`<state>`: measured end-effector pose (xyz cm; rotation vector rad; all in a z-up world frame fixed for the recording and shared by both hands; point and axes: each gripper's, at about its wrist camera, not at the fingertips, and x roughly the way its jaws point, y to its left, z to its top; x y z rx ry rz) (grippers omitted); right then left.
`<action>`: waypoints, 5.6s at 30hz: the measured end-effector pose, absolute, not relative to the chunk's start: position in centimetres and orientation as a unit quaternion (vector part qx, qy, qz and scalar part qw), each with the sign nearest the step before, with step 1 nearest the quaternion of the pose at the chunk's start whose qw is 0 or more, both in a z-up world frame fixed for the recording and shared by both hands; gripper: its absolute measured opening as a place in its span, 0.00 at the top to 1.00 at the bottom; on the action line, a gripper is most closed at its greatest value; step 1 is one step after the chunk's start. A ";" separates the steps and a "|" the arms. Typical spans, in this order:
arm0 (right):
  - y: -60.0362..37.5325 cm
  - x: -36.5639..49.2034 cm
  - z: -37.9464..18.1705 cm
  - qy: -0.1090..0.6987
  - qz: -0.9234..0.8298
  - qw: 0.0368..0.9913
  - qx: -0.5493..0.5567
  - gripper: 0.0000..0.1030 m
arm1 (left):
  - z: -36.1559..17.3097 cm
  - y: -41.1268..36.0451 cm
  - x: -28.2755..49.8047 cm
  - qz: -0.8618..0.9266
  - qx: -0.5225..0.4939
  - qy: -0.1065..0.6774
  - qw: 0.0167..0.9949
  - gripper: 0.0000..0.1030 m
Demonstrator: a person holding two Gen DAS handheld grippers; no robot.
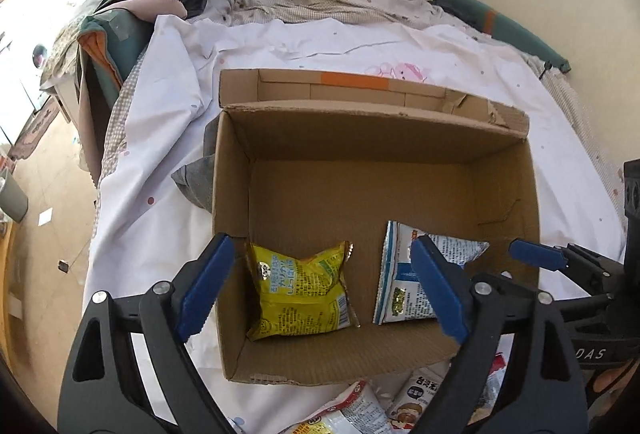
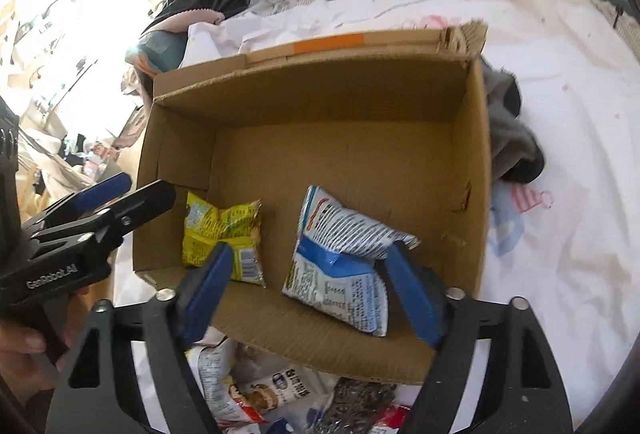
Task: Organize snacks
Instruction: 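Release both chip bags into the box and raise both grippers, then grasp the white-pink wafer bar with the left gripper while the right grasps a white bar, then lower both held bars into the box and open both grippers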
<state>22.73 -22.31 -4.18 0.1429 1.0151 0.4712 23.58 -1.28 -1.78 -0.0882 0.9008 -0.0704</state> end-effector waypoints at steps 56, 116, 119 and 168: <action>-29.1 11.4 -3.8 0.481 0.113 0.849 0.186 0.04 | -8.2 8.2 11.5 0.090 -0.184 0.561 0.802 0.24; -32.9 10.3 -7.3 0.574 0.118 0.774 0.240 0.86 | -7.2 4.0 10.6 0.036 -0.129 0.565 0.814 0.87; -32.1 9.5 -7.1 0.567 0.159 0.764 0.265 0.86 | -5.8 4.3 10.5 0.012 -0.139 0.559 0.817 0.87; -26.4 22.3 -5.3 0.486 0.113 0.861 0.099 0.85 | -5.1 -4.6 24.3 -0.071 -0.037 0.488 0.869 0.86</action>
